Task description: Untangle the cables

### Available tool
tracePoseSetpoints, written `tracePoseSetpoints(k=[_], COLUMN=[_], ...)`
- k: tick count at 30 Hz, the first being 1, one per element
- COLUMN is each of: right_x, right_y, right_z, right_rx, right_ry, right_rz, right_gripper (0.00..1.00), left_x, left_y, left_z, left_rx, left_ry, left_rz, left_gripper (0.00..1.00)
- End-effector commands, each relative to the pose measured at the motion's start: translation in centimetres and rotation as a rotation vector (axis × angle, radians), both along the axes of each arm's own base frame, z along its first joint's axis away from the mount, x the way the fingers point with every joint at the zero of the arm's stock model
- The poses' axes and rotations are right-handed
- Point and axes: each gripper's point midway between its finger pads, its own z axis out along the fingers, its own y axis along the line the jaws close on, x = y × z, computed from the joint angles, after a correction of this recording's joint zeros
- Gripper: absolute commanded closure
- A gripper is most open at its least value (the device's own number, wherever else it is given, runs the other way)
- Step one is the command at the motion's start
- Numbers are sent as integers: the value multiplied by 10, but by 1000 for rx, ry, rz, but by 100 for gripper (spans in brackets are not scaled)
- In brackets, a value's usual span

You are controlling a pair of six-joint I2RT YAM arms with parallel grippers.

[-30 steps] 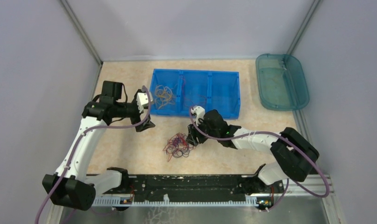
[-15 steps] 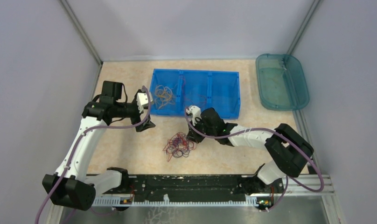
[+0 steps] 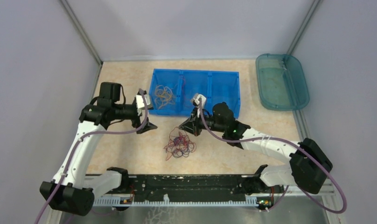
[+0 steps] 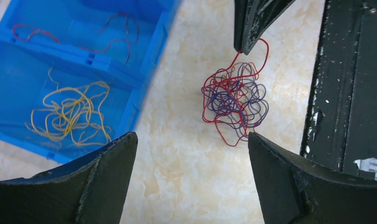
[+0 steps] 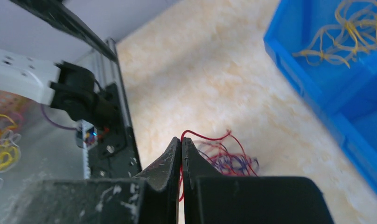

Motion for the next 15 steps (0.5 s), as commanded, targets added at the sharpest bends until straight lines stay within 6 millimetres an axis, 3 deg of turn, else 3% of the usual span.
tracePoseSetpoints(k=[1,5,15], right_x=[-16,-30,-50], right_y=[16,22,29], right_z=[98,141,208], right_rx=[273,380,506], right_ry=[-103,-140,-219], right_rz=[101,166,238], right_gripper=[100,100,100], left_x=[-19,-31,-53], left_y=[-22,-38,-65], left_z=[39,50,56], left_rx=[-103,-127,-213], left_ry=[-112,-164,-184], left_rz=[-133,-195,-243], left_gripper=[7,8,8])
